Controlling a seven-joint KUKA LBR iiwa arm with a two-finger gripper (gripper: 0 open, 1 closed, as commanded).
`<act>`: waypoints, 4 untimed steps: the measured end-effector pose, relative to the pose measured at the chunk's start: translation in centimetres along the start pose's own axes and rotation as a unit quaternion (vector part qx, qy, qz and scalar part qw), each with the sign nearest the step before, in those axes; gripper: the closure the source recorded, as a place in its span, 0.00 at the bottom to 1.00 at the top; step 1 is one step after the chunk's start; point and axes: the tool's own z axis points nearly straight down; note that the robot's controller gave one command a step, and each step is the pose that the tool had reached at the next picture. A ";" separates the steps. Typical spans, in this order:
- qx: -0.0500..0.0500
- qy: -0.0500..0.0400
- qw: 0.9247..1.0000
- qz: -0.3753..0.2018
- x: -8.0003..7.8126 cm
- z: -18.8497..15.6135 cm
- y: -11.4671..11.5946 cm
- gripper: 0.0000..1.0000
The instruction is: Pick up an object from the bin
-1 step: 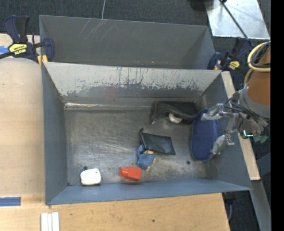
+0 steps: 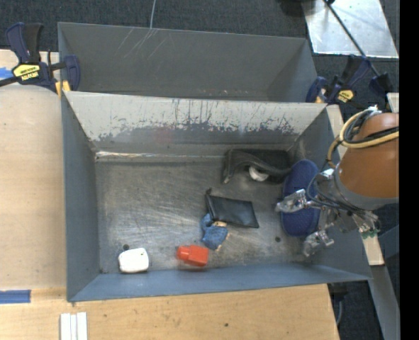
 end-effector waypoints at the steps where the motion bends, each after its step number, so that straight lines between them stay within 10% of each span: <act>1: 0.001 -0.002 0.994 0.105 0.2 2.5 1.6 0.00; 2: 0.003 -0.008 0.995 0.104 -0.2 2.1 1.5 1.00; 3: 0.002 -0.007 0.979 0.204 -6.2 -9.5 3.1 1.00; 4: -0.001 -0.003 0.958 0.286 -12.9 -2.2 7.2 1.00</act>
Offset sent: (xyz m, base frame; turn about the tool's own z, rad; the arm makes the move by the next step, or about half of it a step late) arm -0.0071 0.0152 -0.0248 0.2105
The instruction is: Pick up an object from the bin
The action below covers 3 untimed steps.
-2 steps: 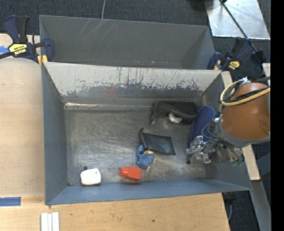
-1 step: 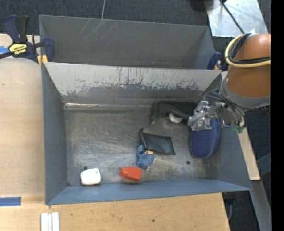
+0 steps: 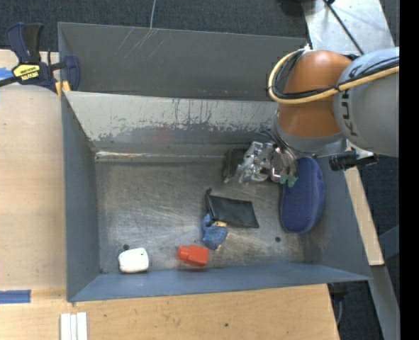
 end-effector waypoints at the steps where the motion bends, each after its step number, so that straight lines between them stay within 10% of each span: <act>1: 0.001 -0.001 0.990 0.139 4.6 -4.9 0.7 1.00; 2: 0.002 0.000 0.990 0.139 4.6 -4.8 0.6 0.00; 3: 0.003 0.000 0.999 -0.039 3.2 4.7 1.1 0.00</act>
Offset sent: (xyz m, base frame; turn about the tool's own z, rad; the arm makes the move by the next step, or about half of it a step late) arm -0.0438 0.0182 0.0478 0.2805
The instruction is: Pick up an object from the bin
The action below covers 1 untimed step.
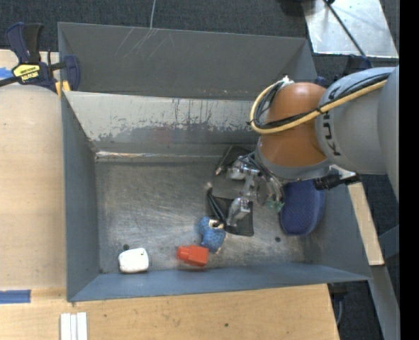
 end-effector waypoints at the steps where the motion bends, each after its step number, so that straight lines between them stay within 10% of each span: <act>1: -0.003 -0.016 1.000 -0.001 -0.7 -0.4 0.2 1.00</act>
Offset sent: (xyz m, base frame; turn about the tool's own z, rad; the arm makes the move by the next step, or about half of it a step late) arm 0.0000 0.0000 0.0000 0.0000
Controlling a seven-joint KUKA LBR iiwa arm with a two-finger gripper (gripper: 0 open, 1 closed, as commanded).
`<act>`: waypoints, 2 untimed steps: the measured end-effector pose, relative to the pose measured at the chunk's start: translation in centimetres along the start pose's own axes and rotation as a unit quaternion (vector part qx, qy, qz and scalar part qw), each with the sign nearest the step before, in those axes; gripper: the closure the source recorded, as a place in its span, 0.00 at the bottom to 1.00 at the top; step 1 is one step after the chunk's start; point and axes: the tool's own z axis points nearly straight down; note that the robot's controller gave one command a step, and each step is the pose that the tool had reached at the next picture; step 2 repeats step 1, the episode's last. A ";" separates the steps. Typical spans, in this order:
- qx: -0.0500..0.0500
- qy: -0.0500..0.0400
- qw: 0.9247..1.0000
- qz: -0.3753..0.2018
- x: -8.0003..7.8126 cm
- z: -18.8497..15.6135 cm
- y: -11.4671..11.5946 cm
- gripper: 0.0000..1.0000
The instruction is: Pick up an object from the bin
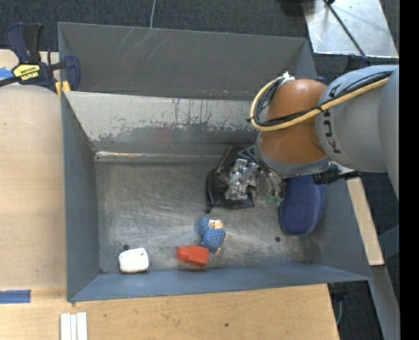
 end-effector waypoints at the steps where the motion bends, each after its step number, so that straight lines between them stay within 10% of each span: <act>1: 0.000 0.011 1.000 -0.010 1.1 -12.9 0.3 1.00; 2: 0.000 0.011 1.000 -0.010 1.1 -12.9 0.3 1.00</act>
Offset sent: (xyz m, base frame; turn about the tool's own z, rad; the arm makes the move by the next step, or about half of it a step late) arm -0.0174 0.0059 0.1229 -0.0216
